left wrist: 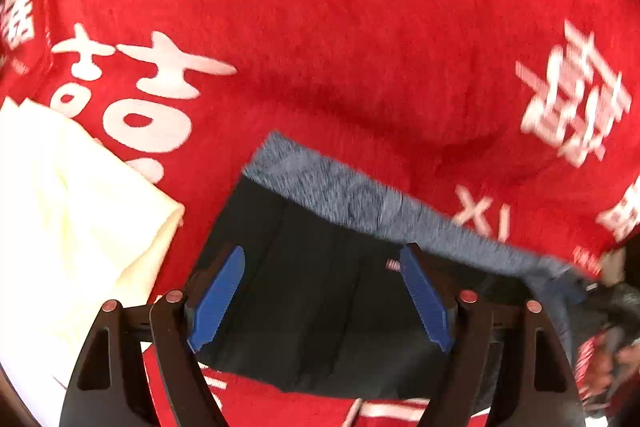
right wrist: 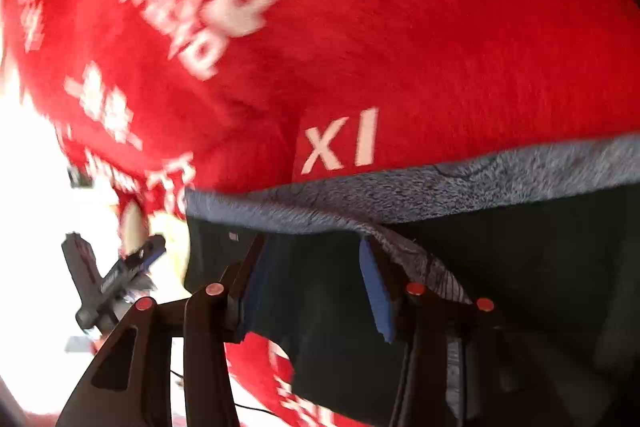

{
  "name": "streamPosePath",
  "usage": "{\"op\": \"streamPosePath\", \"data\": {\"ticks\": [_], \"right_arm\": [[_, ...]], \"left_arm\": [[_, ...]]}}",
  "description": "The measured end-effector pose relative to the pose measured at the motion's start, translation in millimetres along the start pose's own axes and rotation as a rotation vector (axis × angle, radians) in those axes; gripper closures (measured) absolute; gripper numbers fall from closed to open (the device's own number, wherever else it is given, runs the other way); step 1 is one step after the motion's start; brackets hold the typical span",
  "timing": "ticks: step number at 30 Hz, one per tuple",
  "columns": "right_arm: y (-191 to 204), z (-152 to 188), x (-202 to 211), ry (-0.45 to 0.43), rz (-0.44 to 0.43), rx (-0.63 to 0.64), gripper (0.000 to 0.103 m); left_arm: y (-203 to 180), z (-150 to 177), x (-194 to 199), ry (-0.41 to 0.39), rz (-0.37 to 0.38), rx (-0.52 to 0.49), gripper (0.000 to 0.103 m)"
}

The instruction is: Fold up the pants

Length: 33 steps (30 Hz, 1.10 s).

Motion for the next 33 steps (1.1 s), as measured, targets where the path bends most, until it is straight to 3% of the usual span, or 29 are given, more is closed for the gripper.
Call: {"op": "streamPosePath", "data": {"ticks": [3,5,8,9,13,14,16,19,25,31,33], "right_arm": [[16,12,-14,0.042,0.098,0.140,0.053],[8,13,-30,0.070,0.178,0.173,0.053],[-15,3,-45,0.069,0.248,0.170,0.070],[-20,-2,-43,0.065,0.232,0.151,0.077],[-19,-1,-14,0.031,0.134,0.103,0.069],[-16,3,-4,0.018,0.121,0.107,0.064],[-14,12,19,-0.031,0.111,0.108,0.046],[-27,36,56,-0.078,0.085,0.052,0.046],[-83,107,119,-0.188,0.172,-0.068,0.046],[-154,198,170,-0.266,0.241,-0.241,0.046],[-173,227,178,-0.274,0.266,-0.287,0.046]], "left_arm": [[-14,11,-24,0.053,-0.027,-0.039,0.022],[-23,22,-51,0.105,-0.086,-0.062,0.022],[-31,27,-60,0.101,-0.178,-0.128,0.022],[-34,28,-58,0.106,-0.189,-0.145,0.022],[-46,33,-38,0.116,-0.156,-0.157,0.022],[-52,36,-30,0.114,-0.140,-0.152,0.022],[-65,43,-17,0.112,-0.097,-0.148,0.022],[-104,58,-4,0.118,-0.022,-0.184,0.022],[-202,102,15,0.158,0.237,-0.313,0.022],[-278,153,20,0.235,0.440,-0.332,0.022],[-293,165,21,0.248,0.475,-0.333,0.022]]}}
Point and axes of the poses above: each gripper's, at about its wrist camera, not at the fingertips, and x roughly against the way its jaws point, y to its left, z to its underside, the point moved 4 cm from there along -x, roughly the way its jaws point, and after that the axes turned 11 degrees about -x, right-handed, at the moved point
